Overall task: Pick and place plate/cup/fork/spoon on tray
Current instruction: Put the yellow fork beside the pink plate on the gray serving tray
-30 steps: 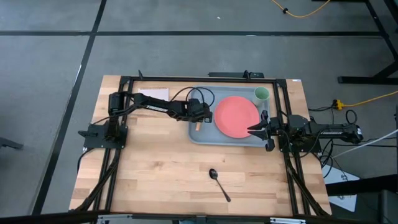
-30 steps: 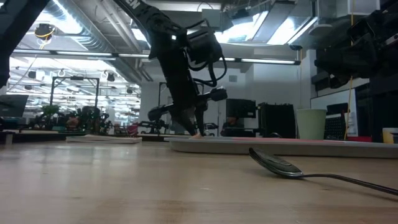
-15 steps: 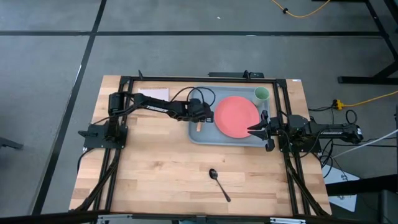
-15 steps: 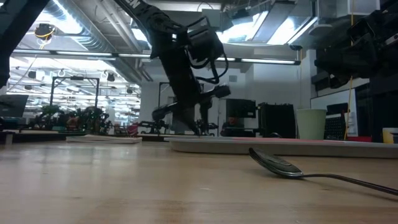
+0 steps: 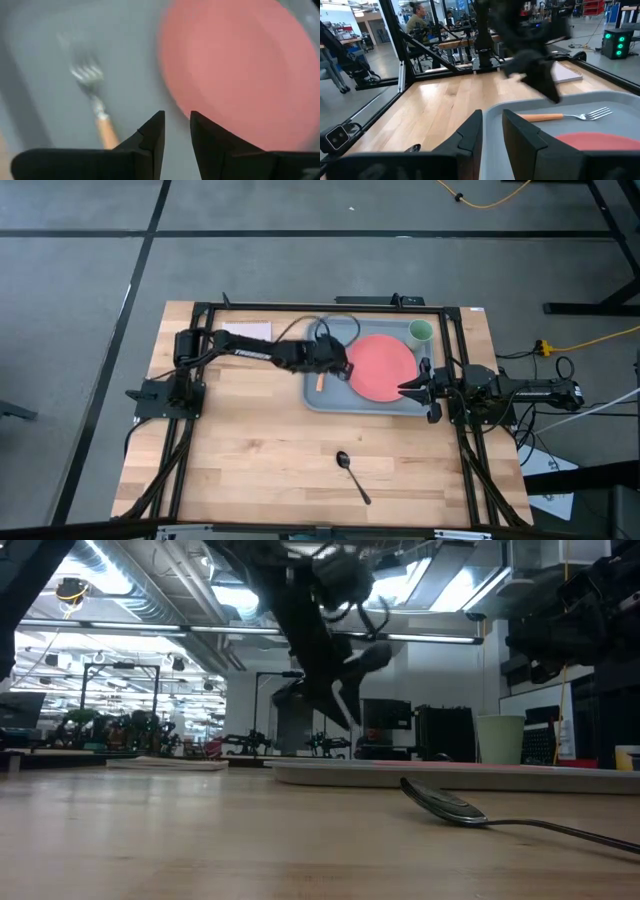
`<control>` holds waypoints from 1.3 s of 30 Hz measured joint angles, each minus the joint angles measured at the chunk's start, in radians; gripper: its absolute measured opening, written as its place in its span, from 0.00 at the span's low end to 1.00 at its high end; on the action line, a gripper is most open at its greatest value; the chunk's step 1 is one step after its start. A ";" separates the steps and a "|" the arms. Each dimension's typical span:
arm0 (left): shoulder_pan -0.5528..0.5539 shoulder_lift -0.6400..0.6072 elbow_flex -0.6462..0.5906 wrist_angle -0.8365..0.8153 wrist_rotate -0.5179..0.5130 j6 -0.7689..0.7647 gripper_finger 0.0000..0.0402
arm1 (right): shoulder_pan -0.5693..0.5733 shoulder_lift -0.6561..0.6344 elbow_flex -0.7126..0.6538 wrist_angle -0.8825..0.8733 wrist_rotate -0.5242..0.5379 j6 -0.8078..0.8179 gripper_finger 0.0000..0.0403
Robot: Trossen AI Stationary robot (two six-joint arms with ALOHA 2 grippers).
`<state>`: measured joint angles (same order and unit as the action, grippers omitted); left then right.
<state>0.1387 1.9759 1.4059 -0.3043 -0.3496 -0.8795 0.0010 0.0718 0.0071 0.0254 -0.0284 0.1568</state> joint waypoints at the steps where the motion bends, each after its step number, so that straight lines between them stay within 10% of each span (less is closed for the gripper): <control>1: 0.020 0.004 0.000 -0.003 0.003 0.000 0.21 | 0.000 0.000 0.000 0.000 0.000 0.007 0.20; 13: 0.204 0.096 0.001 0.179 0.267 0.010 0.21 | 0.000 0.000 0.000 0.001 0.000 0.025 0.20; 39: 0.208 0.117 0.000 -0.018 0.187 -0.034 0.21 | 0.000 0.000 0.000 0.000 0.000 0.025 0.20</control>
<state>0.3470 2.0930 1.4063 -0.3220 -0.1626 -0.9134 0.0013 0.0715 0.0071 0.0258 -0.0284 0.1818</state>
